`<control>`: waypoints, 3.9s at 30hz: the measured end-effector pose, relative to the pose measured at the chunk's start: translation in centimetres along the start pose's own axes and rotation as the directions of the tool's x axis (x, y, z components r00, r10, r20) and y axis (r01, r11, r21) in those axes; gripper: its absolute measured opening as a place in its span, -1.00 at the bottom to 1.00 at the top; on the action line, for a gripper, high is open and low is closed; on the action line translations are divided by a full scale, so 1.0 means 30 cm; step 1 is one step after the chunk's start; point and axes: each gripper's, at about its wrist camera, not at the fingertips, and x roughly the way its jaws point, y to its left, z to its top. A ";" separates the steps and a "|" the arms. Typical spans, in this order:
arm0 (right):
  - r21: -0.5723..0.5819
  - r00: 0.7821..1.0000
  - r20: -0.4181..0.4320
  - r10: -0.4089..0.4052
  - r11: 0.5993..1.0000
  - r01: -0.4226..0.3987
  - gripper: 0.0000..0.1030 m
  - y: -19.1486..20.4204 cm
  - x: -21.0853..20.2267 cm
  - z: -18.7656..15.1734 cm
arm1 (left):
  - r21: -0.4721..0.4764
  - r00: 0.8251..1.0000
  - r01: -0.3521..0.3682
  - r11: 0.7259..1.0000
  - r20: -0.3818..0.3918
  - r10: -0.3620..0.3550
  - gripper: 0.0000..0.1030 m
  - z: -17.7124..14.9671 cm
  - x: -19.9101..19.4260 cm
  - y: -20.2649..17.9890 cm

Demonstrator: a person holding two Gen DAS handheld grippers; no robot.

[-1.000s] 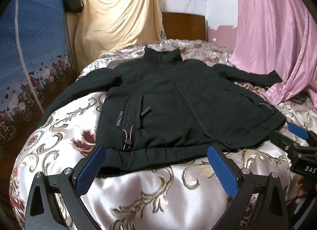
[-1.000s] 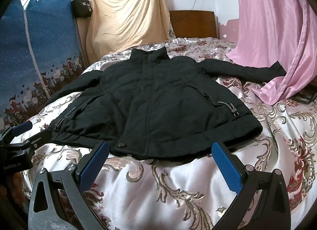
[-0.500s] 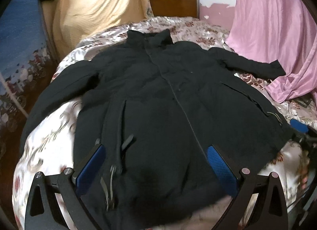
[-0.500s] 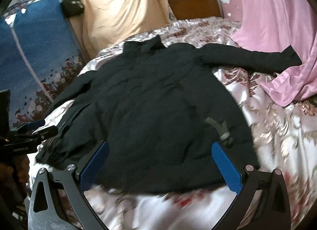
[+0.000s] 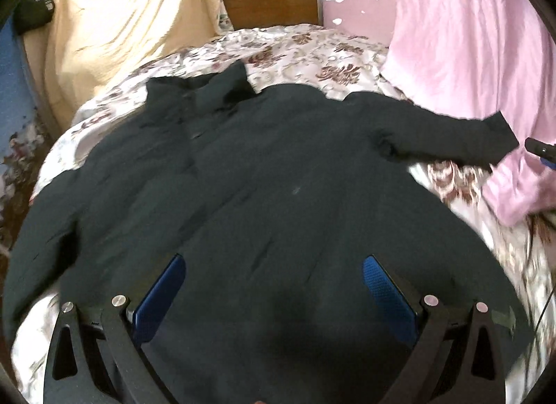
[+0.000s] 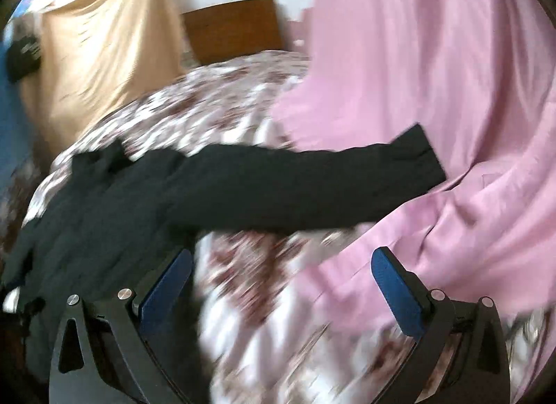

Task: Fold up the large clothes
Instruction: 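Move the left tool over the jacket body while the right tool reaches the sleeve cuff, then grasp the jacket sleeve cuff with the right gripper, then carry the held sleeve across the jacket body with the right gripper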

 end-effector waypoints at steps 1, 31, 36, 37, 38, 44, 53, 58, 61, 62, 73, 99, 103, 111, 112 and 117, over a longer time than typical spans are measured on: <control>0.033 1.000 -0.004 -0.002 0.999 0.002 0.98 -0.035 0.044 0.029 | -0.002 1.000 0.007 1.000 0.010 -0.007 1.00 0.023 0.032 -0.018; 0.521 0.988 -0.014 -0.155 0.842 0.139 0.41 -0.525 0.551 0.158 | 0.017 0.998 -0.003 1.000 -0.057 0.004 1.00 0.135 0.537 -0.172; 0.537 0.975 0.033 -0.218 0.827 0.167 0.40 -0.505 0.524 0.165 | 0.004 0.998 0.013 1.000 -0.061 -0.013 1.00 0.132 0.541 -0.164; 0.527 0.970 0.055 -0.237 0.832 0.174 0.40 -0.496 0.515 0.175 | 0.003 0.998 0.014 1.000 -0.061 -0.014 1.00 0.132 0.542 -0.163; 0.515 0.965 0.068 -0.253 0.837 0.183 0.40 -0.494 0.510 0.187 | 0.003 0.998 0.014 1.000 -0.061 -0.014 1.00 0.131 0.542 -0.163; 0.572 0.970 -0.007 -0.244 0.795 0.204 0.40 -0.573 0.604 0.209 | 0.002 0.998 0.016 1.000 -0.059 -0.015 1.00 0.131 0.545 -0.162; 0.540 0.969 0.102 -0.224 0.831 0.136 -0.83 -0.490 0.504 0.202 | -0.021 0.996 0.059 0.998 -0.072 -0.060 1.00 0.143 0.541 -0.139; 0.401 0.969 0.141 -0.204 0.906 0.132 -0.84 -0.363 0.370 0.236 | -0.045 0.994 0.071 0.996 -0.080 -0.074 1.00 0.152 0.481 -0.072; 0.260 0.954 0.140 -0.267 0.939 0.224 -0.84 -0.279 0.308 0.243 | -0.023 0.994 0.047 0.999 -0.095 -0.049 1.00 0.145 0.444 -0.047; 0.235 0.949 0.144 -0.280 0.941 0.243 -0.84 -0.263 0.295 0.244 | -0.006 0.995 0.032 0.999 -0.098 -0.032 1.00 0.141 0.425 -0.039; 0.109 0.962 0.074 -0.261 0.961 0.252 0.09 -0.227 0.219 0.172 | 0.018 0.990 0.040 0.999 -0.137 -0.038 1.00 0.069 0.405 -0.009; 0.020 0.987 -0.028 -0.159 0.987 0.159 -0.89 -0.272 0.317 0.271 | -0.040 0.997 0.022 0.999 -0.079 -0.025 1.00 0.089 0.418 0.020; -0.096 0.999 0.001 -0.051 0.994 0.051 -0.90 -0.089 0.206 0.290 | -0.036 0.995 0.089 0.995 -0.044 -0.091 1.00 0.092 0.361 0.042; -0.390 0.963 -0.020 0.270 0.884 -0.256 -0.90 0.470 -0.010 0.336 | -0.090 0.995 0.082 0.993 -0.045 -0.086 1.00 0.108 0.294 0.191; -0.405 0.947 -0.037 0.318 0.862 -0.306 -0.90 0.544 -0.028 0.340 | -0.105 0.996 0.078 0.991 -0.045 -0.083 1.00 0.106 0.284 0.224; -0.454 0.859 -0.122 0.496 0.742 -0.493 -0.90 0.861 -0.090 0.308 | -0.150 0.998 0.056 0.987 -0.026 -0.061 1.00 0.086 0.202 0.386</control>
